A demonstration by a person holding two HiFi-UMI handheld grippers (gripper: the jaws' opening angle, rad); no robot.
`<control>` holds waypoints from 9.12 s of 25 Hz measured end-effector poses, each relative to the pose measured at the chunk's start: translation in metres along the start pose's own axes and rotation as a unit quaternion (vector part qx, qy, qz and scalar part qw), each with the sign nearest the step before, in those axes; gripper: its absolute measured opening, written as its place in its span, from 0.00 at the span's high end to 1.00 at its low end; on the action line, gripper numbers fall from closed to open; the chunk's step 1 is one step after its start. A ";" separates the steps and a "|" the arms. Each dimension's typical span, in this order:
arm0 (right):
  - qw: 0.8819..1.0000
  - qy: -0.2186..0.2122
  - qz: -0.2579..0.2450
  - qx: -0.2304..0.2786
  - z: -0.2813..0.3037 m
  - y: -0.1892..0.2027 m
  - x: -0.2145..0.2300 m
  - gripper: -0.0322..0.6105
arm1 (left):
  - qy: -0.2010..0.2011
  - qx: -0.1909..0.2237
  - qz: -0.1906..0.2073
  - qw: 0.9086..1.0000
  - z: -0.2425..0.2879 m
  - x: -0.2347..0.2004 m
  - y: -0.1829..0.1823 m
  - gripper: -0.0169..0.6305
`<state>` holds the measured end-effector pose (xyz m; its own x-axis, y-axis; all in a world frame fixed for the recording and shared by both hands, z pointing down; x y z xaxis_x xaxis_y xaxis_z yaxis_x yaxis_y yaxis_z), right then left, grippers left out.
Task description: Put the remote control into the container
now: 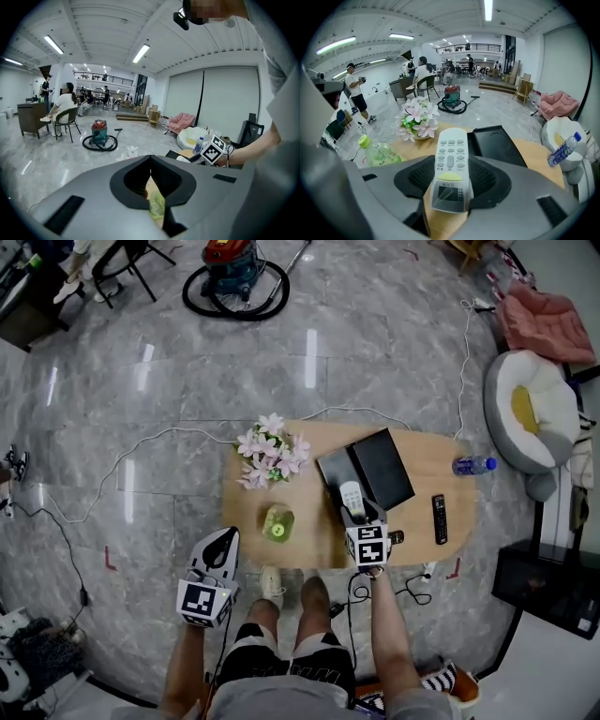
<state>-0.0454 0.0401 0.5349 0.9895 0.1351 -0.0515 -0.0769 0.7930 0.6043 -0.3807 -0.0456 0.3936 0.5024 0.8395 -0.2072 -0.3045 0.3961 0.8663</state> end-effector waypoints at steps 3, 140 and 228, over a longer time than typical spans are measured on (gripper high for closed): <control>1.000 -0.013 -0.004 -0.004 0.019 -0.003 0.015 0.59 | -0.008 -0.004 -0.001 1.000 0.021 0.004 -0.006 0.96; 0.894 0.261 0.301 0.204 -0.372 0.193 0.162 0.93 | 0.350 -0.084 0.237 0.902 0.181 0.369 -0.039 0.96; 0.912 0.164 0.360 0.103 -0.209 0.323 0.219 0.93 | 0.251 -0.366 0.256 0.859 0.373 0.337 0.188 0.67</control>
<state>0.1212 0.4505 0.5527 0.5985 0.7749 0.2034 -0.6352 0.3043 0.7099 0.0327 0.1729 0.6562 -0.2052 0.9551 -0.2138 -0.9011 -0.0991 0.4222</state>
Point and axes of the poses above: the fingertips, and each gripper's own axes: z forward along the fingers, x to its right, y out of its underside, the point moved 9 cm from there along -z, backward along the fingers, and after that the axes turned 6 degrees about y, right-handed, at the moved point
